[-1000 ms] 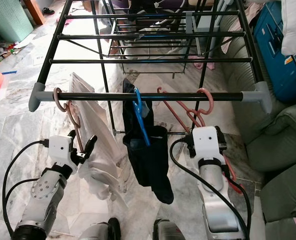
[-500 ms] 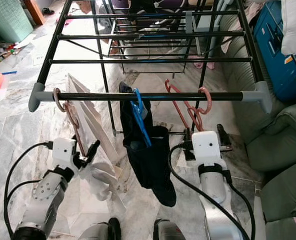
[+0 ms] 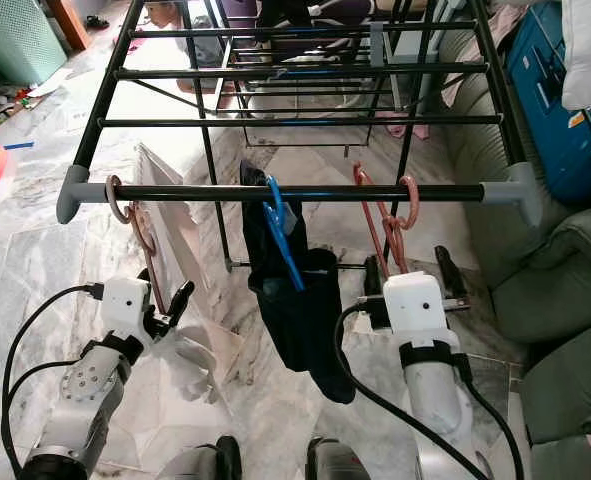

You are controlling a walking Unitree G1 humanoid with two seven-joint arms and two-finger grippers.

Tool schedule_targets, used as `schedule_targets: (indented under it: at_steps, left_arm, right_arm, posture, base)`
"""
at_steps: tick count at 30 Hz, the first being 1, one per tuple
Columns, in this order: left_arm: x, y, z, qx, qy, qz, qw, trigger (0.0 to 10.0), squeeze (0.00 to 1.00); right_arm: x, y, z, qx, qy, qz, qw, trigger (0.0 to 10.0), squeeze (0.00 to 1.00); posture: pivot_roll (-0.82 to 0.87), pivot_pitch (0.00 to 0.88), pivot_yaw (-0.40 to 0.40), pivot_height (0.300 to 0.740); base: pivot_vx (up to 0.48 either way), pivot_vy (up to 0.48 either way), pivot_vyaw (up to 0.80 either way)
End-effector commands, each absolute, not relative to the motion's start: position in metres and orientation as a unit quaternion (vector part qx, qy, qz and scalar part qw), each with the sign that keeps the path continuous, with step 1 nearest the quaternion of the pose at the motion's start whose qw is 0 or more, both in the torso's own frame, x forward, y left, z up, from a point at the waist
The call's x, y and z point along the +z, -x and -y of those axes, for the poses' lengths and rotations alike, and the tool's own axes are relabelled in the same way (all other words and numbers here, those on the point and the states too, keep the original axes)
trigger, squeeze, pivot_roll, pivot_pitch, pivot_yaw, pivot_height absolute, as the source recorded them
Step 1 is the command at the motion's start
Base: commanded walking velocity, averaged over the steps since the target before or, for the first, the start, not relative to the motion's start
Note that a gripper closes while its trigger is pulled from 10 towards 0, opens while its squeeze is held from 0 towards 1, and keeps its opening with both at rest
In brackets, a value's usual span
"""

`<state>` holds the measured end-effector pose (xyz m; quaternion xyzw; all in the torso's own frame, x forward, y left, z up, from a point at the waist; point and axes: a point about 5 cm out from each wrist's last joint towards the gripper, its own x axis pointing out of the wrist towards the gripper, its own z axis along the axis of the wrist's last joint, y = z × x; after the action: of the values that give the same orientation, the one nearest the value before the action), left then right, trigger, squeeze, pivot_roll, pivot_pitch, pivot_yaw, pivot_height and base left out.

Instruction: Hang hanger

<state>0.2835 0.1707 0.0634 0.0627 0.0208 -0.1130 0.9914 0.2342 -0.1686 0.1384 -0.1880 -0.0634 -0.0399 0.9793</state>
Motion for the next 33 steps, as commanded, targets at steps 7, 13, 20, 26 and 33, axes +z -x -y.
schedule_targets:
  at_steps: [7, 13, 20, 26, 33]
  left_arm:
    - [0.0617, -0.2824, -0.1740, -0.100, -0.070, -0.029, 0.992, 10.0, 0.00]
    - [0.0603, -0.2819, -0.1728, -0.095, -0.065, -0.031, 0.993, 10.0, 0.00]
    - [0.0587, -0.2805, -0.1711, -0.091, -0.065, -0.033, 0.993, 10.0, 0.00]
    - [0.0583, -0.2807, -0.1700, -0.090, -0.063, -0.034, 0.993, 10.0, 0.00]
    - [0.0586, -0.2815, -0.1710, -0.088, -0.065, -0.034, 0.993, 10.0, 0.00]
  right_arm:
    - [0.1401, -0.2299, 0.1660, -0.046, 0.182, 0.069, 0.980, 10.0, 0.00]
    - [0.1401, -0.2305, 0.1666, -0.045, 0.182, 0.068, 0.980, 10.0, 0.00]
    - [0.1406, -0.2320, 0.1661, -0.042, 0.180, 0.068, 0.980, 10.0, 0.00]
    - [0.1384, -0.2342, 0.1656, -0.043, 0.173, 0.063, 0.982, 10.0, 0.00]
    - [0.1382, -0.2361, 0.1643, -0.044, 0.168, 0.063, 0.983, 10.0, 0.00]
  posture:
    - [-0.13, 0.214, 0.077, 0.740]
    - [-0.13, 0.214, 0.071, 0.740]
    - [-0.13, 0.215, 0.066, 0.740]
    - [-0.13, 0.214, 0.063, 0.740]
    - [-0.13, 0.206, 0.069, 0.740]
  base:
    - [0.000, 0.000, 0.00]
    - [-0.214, 0.000, 0.00]
    - [-0.299, 0.000, 0.00]
    - [-0.322, 0.000, 0.00]
    - [-0.325, 0.000, 0.00]
